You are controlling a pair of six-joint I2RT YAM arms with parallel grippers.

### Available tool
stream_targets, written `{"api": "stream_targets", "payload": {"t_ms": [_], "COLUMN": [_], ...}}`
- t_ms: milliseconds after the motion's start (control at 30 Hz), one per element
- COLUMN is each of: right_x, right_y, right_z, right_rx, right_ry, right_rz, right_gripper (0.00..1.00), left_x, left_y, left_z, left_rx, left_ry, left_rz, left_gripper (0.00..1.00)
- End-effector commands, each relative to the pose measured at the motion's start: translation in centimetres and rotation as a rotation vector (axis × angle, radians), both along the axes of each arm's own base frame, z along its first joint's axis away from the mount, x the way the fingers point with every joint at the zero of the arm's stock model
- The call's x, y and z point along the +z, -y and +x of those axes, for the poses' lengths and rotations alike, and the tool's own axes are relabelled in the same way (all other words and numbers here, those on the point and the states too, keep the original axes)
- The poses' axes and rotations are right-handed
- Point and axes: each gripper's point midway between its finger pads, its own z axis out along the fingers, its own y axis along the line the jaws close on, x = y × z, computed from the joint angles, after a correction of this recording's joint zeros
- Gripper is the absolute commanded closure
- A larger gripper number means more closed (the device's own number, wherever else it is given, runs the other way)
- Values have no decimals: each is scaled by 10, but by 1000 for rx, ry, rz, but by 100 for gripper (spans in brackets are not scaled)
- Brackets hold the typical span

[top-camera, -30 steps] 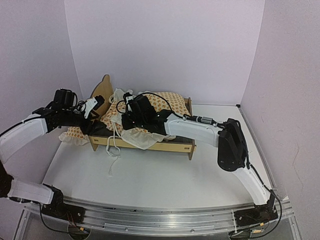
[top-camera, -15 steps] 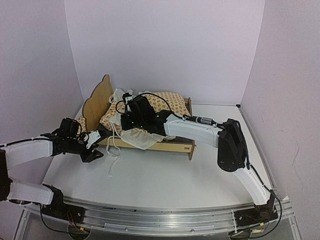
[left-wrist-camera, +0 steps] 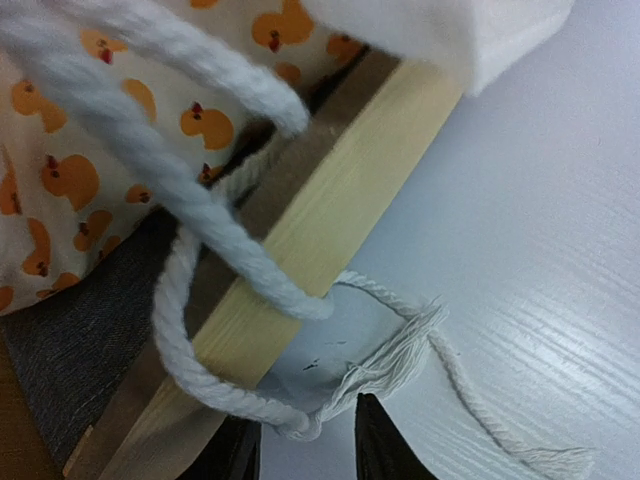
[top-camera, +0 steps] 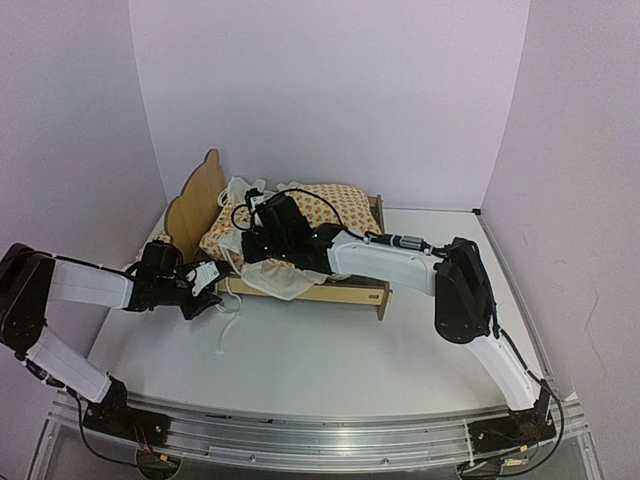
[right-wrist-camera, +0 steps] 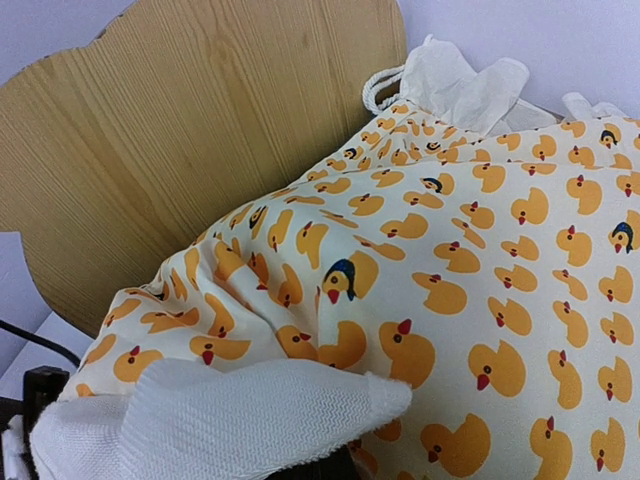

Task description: Set up the pet bed

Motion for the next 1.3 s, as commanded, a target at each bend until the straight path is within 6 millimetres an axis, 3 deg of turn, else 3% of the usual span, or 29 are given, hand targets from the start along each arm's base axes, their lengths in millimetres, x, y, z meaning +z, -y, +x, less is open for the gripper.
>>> {"api": "stream_targets", "payload": {"t_ms": [0,167,433,567,733,1100,1267], "right_x": [39,42,39,41,39,37,36], "right_y": [-2,-2,-3,0,1,3,4], "right_z": [-3,-3,-3,-3,-4,-5,-5], "right_rx": [21,27,28,21,19,17,13], "right_ry": [43,52,49,55,47,46,41], "right_rz": [67,70,69,63,64,61,63], "right_gripper": [100,100,100,100,100,100,100], "left_x": [14,18,53,93,147,153,134], "left_y": [1,0,0,8,13,22,19], "left_z": [28,31,45,38,37,77,78], "left_rx": [51,71,126,51,-49,-61,-74], "left_ry": [80,71,97,131,362,512,468], "left_rz": [-6,-16,-45,-59,-47,-13,24], "left_gripper": [77,99,100,100,100,100,100]}}
